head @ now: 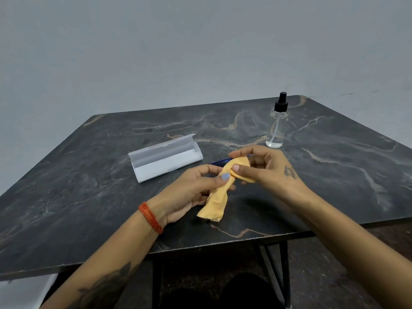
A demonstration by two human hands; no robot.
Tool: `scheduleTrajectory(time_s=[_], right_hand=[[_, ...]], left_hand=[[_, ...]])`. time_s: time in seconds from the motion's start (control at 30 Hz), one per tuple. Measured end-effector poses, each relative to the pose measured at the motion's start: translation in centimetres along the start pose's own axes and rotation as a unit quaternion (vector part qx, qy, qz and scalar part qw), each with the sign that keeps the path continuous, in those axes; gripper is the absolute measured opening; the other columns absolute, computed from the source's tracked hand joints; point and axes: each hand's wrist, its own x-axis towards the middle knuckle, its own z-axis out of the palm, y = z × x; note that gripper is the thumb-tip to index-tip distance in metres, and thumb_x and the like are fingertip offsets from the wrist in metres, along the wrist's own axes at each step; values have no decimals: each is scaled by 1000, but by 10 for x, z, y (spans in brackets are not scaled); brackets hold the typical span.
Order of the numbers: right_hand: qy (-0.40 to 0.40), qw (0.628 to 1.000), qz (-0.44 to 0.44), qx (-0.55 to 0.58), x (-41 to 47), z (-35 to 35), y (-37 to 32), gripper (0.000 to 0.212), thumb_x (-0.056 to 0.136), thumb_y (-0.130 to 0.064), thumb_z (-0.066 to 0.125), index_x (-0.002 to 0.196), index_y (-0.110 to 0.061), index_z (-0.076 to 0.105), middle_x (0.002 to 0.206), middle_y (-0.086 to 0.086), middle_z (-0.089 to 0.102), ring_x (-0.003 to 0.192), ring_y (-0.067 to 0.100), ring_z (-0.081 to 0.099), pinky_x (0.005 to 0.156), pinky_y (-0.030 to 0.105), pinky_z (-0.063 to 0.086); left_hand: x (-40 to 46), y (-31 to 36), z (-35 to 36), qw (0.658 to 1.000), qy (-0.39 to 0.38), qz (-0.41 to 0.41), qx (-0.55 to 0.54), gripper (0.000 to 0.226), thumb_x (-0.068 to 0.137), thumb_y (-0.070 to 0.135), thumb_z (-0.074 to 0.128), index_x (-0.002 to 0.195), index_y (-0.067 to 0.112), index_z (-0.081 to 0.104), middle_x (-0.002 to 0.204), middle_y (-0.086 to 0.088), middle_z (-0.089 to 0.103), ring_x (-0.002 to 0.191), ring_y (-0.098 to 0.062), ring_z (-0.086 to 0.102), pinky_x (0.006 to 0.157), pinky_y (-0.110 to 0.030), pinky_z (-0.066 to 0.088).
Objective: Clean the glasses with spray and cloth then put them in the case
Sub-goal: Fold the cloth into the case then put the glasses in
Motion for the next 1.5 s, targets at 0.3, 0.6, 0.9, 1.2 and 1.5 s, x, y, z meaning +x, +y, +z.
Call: scheduleTrajectory(time_s=[0.3,0.6,0.9,1.2,1.5], right_hand=[[-1,999,12,-48,6,-18,-11,30,74,-2,74,100,-15,68,81,6,73,73,9,66,68,17,52],[-49,996,77,11,16,-27,-23,26,74,6,70,89,-15,68,72,2,69,70,12,64,65,21,50],[-98,994,50,-29,12,-30,-30,19,71,-15,72,90,-15,75,86,1,74,81,5,65,70,12,49],[-68,989,-73,-106,9,-21,-50,20,75,0,73,94,-8,73,77,-9,71,56,-9,57,54,5,40],[-25,995,-62,-75,16,-26,-45,29,74,-4,76,99,-19,72,72,1,72,70,10,66,68,25,54]], left_hand=[[-7,3,-18,983,78,87,141,19,70,17,77,88,18,71,88,-19,68,78,-26,54,74,-36,42],[-6,17,-26,945,107,177,254,11,73,24,74,83,22,70,68,6,65,64,-15,52,64,-28,43],[-7,15,-22,936,55,205,282,26,82,25,67,108,27,67,70,-5,61,67,-20,51,65,-29,43],[-2,8,-13,927,108,253,254,25,68,38,68,82,18,68,89,-3,67,82,-24,59,78,-38,48],[-6,15,-16,956,69,210,192,21,71,22,72,86,10,63,78,2,62,75,-8,57,70,-16,48]])
